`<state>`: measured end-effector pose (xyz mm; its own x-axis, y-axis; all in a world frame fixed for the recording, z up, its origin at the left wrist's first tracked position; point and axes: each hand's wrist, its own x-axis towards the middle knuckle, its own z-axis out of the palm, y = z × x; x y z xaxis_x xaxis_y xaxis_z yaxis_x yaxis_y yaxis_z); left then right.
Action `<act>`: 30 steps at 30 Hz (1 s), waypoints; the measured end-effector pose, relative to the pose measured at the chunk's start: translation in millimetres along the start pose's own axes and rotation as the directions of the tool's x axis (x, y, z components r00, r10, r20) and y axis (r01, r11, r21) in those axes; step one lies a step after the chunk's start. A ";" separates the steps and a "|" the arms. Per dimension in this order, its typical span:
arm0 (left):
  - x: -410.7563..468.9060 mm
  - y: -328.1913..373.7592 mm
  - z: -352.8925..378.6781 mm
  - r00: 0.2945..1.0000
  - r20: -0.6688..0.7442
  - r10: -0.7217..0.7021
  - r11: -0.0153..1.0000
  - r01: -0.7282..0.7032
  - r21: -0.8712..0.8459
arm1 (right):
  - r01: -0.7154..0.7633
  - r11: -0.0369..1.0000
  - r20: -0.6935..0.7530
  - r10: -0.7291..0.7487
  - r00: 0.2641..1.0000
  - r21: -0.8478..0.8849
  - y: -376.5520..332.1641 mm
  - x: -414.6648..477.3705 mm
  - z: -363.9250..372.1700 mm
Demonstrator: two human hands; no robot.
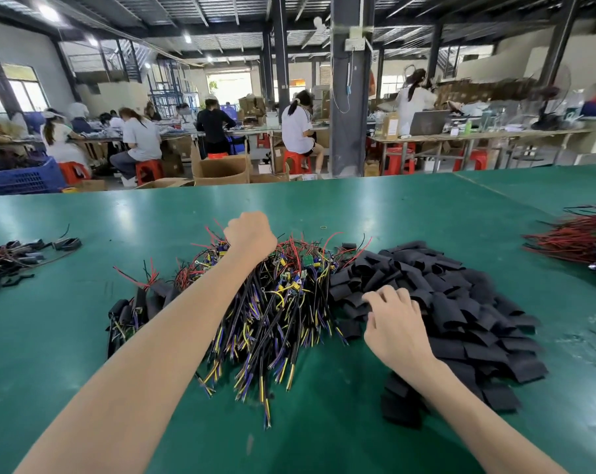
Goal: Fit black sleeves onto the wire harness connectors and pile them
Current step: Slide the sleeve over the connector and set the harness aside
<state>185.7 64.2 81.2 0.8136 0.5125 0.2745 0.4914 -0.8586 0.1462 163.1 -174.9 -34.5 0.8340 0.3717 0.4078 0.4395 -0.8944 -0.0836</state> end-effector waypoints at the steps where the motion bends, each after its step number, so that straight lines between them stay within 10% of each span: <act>1: -0.4 0.4 0.2 1.000 0.012 -0.005 0.999 0.004 0.049 | 0.061 0.998 0.016 -0.061 0.998 0.020 -0.6 -0.2 0.6; 5: -6.1 5.9 2.2 0.998 0.048 0.046 0.987 -0.053 0.149 | 0.226 0.973 0.136 -0.231 0.963 0.055 -5.6 -4.6 8.2; 15: -8.5 -0.4 -22.3 0.999 0.021 0.025 0.971 -0.019 -0.236 | 0.284 0.957 0.165 -0.290 0.943 0.059 -3.0 -4.2 14.6; 20: -6.6 -5.6 -65.0 0.973 0.232 0.020 0.711 0.149 -0.687 | 0.236 0.889 -0.011 -0.252 0.968 0.394 -8.1 -3.5 4.1; 24: -15.5 -23.7 -91.9 0.990 -0.123 0.073 0.924 -0.114 -0.365 | 0.194 0.838 -0.093 -0.170 0.981 0.510 -13.2 -5.6 2.6; 30: -72.1 -52.9 -48.4 0.806 -0.434 0.403 0.910 -0.404 0.095 | 0.184 0.748 -0.028 -0.216 0.976 0.637 -15.1 -5.5 1.1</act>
<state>86.1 72.0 99.6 0.7189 0.0599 0.6926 0.1481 -0.9866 -0.0683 152.3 -163.2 -36.5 0.7096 0.5488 0.4419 0.6950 -0.4422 -0.5670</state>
